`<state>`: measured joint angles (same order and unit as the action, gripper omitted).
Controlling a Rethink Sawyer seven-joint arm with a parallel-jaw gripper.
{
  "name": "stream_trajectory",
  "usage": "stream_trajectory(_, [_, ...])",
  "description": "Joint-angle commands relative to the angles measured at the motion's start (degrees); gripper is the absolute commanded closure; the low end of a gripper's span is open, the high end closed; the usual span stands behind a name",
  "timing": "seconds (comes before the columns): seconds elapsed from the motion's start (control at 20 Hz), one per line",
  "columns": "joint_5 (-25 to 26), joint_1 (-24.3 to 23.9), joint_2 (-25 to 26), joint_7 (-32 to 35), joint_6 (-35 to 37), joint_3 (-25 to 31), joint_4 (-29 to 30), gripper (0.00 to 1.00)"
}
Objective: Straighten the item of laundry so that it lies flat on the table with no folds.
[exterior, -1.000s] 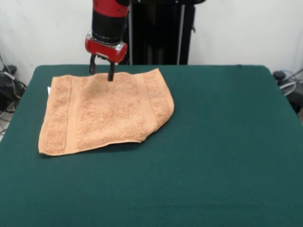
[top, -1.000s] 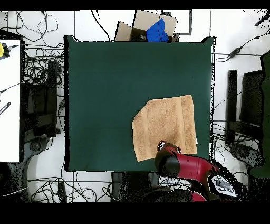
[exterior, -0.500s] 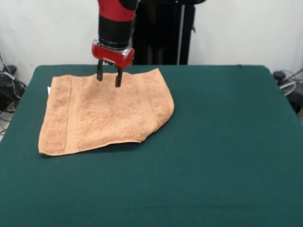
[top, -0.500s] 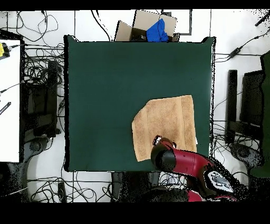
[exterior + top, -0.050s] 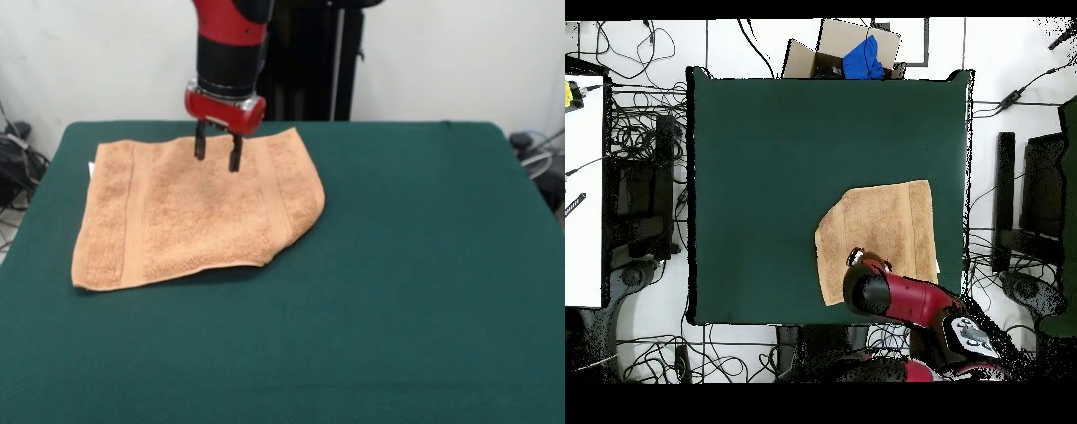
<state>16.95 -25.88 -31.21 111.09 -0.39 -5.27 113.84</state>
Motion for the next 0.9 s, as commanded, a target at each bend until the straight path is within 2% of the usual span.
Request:
stream_trajectory(0.05, [-4.98,2.67,1.36,11.34,-0.09,6.59,0.42,0.0])
stream_trajectory(0.9, [-7.25,4.89,4.26,12.07,-4.57,5.66,-0.1,0.0])
